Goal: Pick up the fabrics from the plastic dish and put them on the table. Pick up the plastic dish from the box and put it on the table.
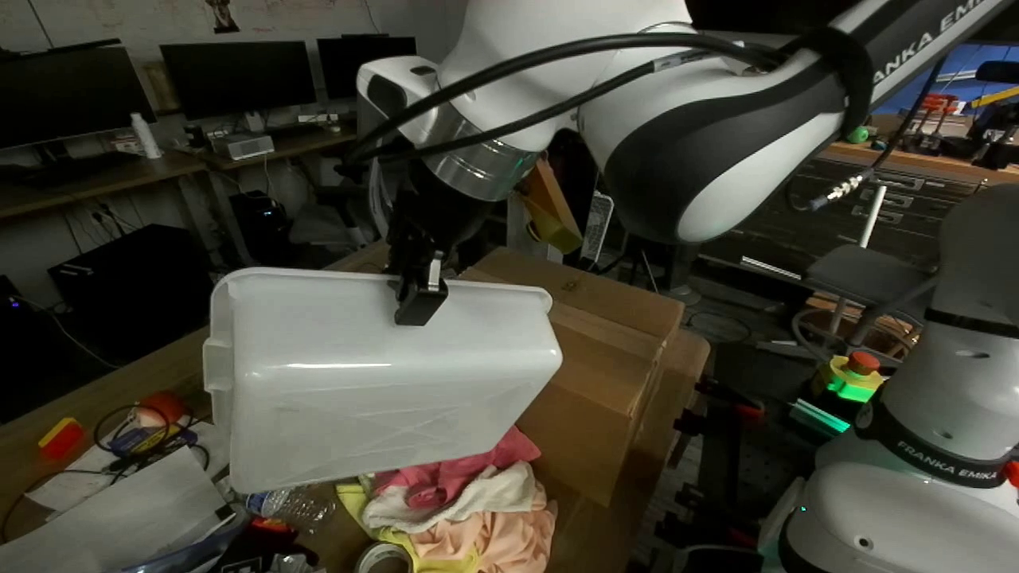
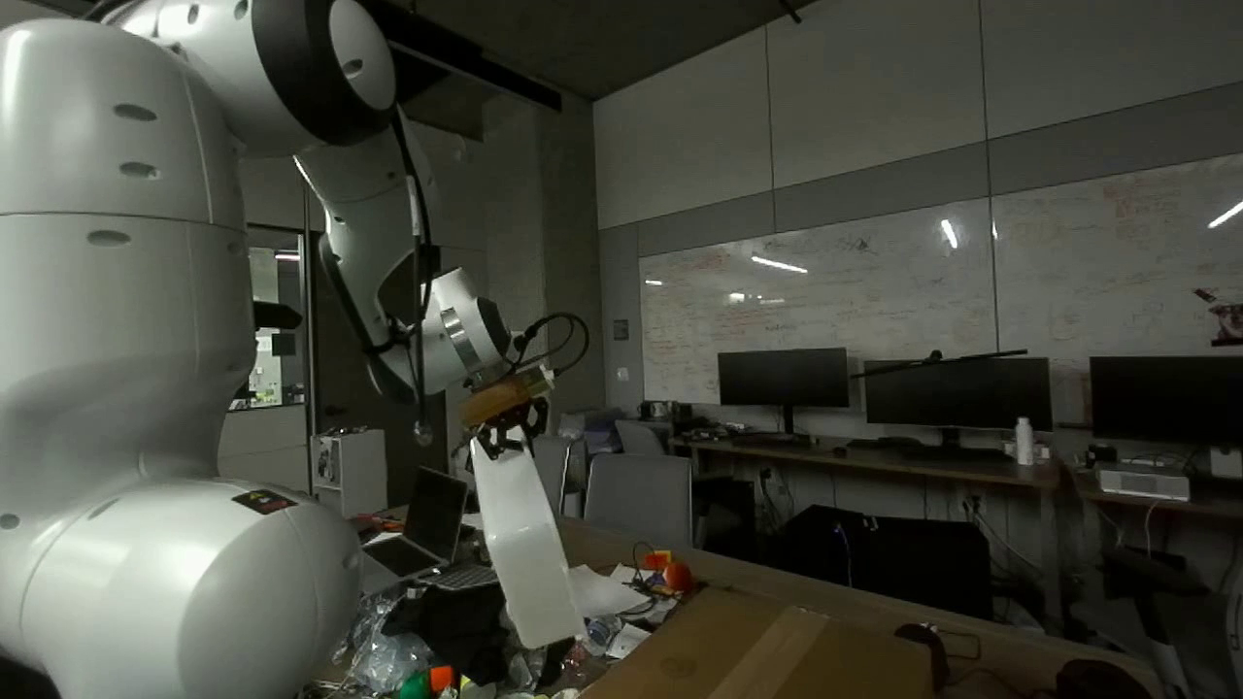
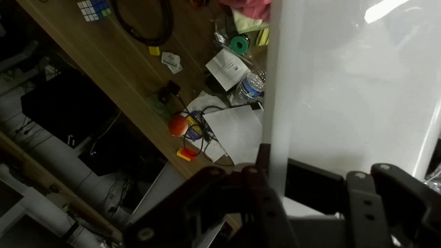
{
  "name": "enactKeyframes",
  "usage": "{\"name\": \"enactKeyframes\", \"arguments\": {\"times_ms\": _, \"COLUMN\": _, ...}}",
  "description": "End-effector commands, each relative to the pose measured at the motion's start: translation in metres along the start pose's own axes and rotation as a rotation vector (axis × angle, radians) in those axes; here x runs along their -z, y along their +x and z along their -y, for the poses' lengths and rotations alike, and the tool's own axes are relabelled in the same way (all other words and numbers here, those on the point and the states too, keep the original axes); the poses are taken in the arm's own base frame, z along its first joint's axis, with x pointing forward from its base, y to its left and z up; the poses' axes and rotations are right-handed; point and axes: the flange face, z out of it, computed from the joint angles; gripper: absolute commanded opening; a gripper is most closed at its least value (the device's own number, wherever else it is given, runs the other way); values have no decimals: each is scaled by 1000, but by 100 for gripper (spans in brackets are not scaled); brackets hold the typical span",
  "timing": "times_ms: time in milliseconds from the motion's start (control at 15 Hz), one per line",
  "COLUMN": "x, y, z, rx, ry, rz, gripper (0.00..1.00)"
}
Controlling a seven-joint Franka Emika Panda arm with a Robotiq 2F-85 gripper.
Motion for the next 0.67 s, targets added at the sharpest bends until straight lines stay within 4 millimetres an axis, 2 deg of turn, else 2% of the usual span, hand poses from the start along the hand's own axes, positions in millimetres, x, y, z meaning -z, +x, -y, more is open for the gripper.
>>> {"name": "enactKeyframes", "arguments": {"times_ms": 0, "x": 8, "y": 12, "z": -1, "rx": 16, "ry": -15, "rz": -31, "gripper": 1}}
{"name": "enactKeyframes", "arguments": {"times_ms": 600, "x": 0, "y": 32, "z": -7, "rx": -3, "ry": -107, "rz": -65, "gripper": 1}}
